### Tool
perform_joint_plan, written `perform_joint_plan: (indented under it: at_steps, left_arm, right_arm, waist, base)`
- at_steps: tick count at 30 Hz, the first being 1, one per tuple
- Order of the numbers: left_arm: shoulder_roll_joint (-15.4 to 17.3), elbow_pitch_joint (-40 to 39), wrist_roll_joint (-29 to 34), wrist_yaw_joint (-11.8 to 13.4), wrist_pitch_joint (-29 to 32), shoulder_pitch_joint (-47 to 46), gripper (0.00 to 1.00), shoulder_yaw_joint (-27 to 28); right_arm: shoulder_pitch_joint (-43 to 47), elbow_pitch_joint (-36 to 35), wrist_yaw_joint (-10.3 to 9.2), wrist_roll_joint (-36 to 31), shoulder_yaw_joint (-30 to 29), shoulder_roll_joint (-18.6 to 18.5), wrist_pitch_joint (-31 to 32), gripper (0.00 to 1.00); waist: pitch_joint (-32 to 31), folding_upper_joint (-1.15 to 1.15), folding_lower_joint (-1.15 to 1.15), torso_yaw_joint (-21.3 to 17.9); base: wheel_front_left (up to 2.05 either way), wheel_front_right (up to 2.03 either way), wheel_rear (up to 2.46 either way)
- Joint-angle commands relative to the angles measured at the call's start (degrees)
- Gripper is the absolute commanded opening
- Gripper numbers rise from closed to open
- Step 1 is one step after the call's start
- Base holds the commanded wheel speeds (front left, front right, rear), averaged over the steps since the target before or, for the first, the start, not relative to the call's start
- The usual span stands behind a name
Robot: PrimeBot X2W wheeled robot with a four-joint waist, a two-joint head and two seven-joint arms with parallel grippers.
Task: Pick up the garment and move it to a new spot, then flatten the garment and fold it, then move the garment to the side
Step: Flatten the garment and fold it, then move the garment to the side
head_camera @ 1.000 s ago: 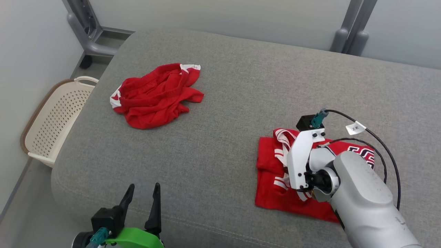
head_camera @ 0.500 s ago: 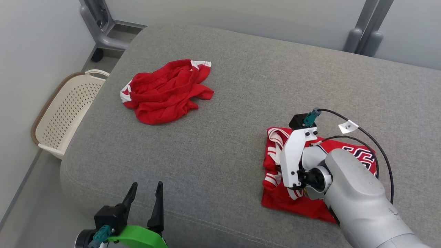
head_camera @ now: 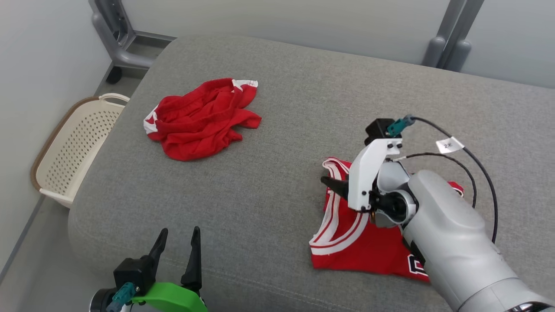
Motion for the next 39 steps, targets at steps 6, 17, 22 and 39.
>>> perform_joint_plan:
  at_steps: [6,17,22,39]
  left_arm:
    - [0.58,-0.9,0.87,0.68,-0.22,1.14,1.0,1.0]
    - [0.84,-2.32,0.64,1.1,-0.23,3.31,1.0,2.32]
    - [0.6,-2.67,1.02,0.98,-0.22,2.95,1.0,2.5]
    - [0.93,-2.05,1.77,0.0,0.07,0.3,1.0,1.51]
  right_arm:
    - [-0.98,0.5,0.0,-4.75,-5.81,-0.76,-3.22,1.0]
    - [11.77,-10.35,0.0,-15.44,-22.31,-5.92,2.44,1.0]
    - [18.5,-20.62,0.0,-19.08,-28.77,-3.55,7.0,1.0]
    - [23.6,-26.89,0.0,-17.52,-31.41,-0.26,8.91,1.0]
  waist:
    - [-1.55,0.0,0.0,-3.31]
    - [-2.99,0.0,0.0,-9.12]
    - [-2.47,0.0,0.0,-11.18]
    - [0.84,0.0,0.0,-9.75]
  base:
    - [0.0,0.0,0.0]
    - [0.0,0.0,0.0]
    - [0.0,0.0,0.0]
    - [0.0,0.0,0.0]
